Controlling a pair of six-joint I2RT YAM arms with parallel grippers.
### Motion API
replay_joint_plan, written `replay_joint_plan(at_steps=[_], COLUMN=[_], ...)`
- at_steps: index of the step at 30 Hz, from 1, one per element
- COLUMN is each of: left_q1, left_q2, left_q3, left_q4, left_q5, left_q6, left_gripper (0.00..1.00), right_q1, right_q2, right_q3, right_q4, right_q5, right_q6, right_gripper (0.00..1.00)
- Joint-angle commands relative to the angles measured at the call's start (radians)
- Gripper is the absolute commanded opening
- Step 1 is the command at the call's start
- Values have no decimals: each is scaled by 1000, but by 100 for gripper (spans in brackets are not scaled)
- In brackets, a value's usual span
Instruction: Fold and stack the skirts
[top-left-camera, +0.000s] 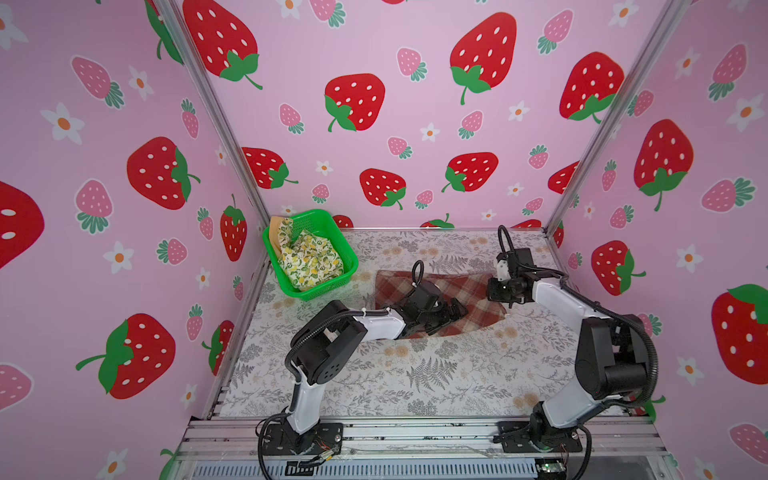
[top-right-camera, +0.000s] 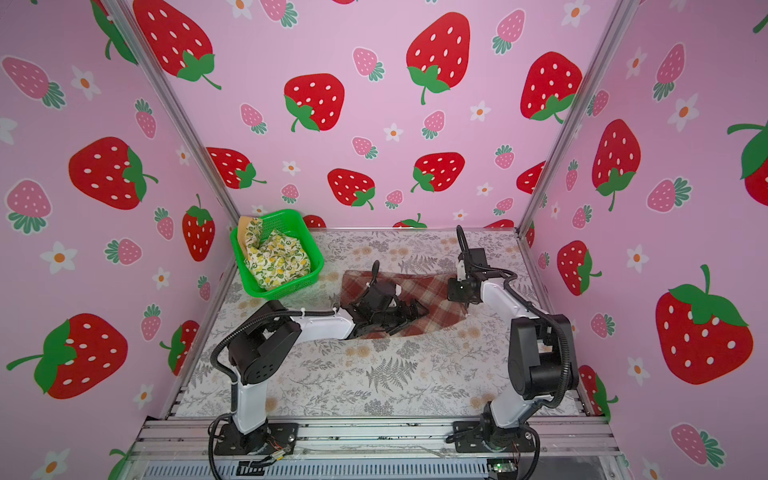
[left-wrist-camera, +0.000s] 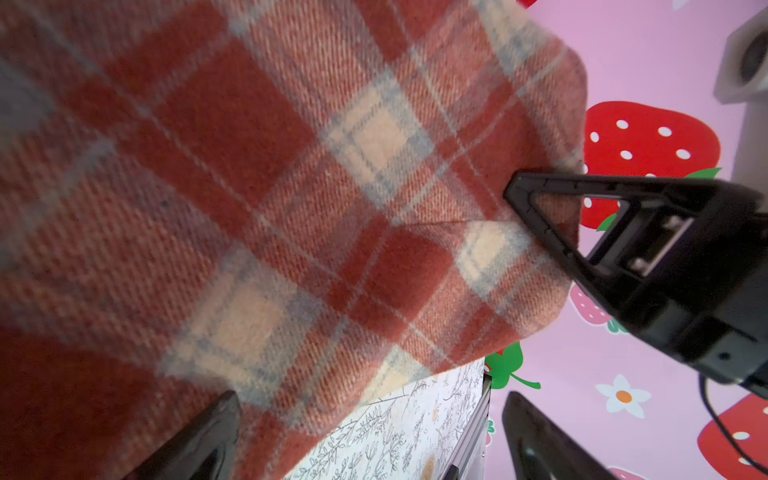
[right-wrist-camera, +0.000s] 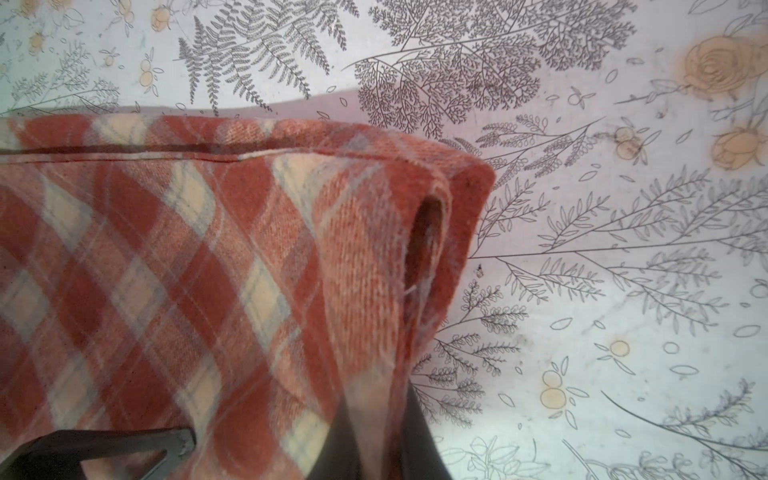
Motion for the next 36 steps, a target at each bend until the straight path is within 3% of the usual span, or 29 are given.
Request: replay_joint_plan(at_steps=[1,16,23,32,36], left_q1=[-14,-53,-50,78,165], left_q2=[14,133,160,-86,-222], left_q3=[45,99,191,35,-33], left_q4=[69,113,92,13,-157], left_q5=[22,33,53,62,29], left_q6=[-38,-70,-57,44,159], left_gripper=[99,100,99,99,99], right_q1=[-8,-4,40,68,71], right_q2=[-29,-1,16,19,31], right_q3=[38,200,202,252,273], right_q4=[-35,-184,-150,-150,-157], right_q5=[-9,-187,-242,-191,-173], right_q6=[-15,23,68,102,101], right_gripper=[9,11,11,11,12])
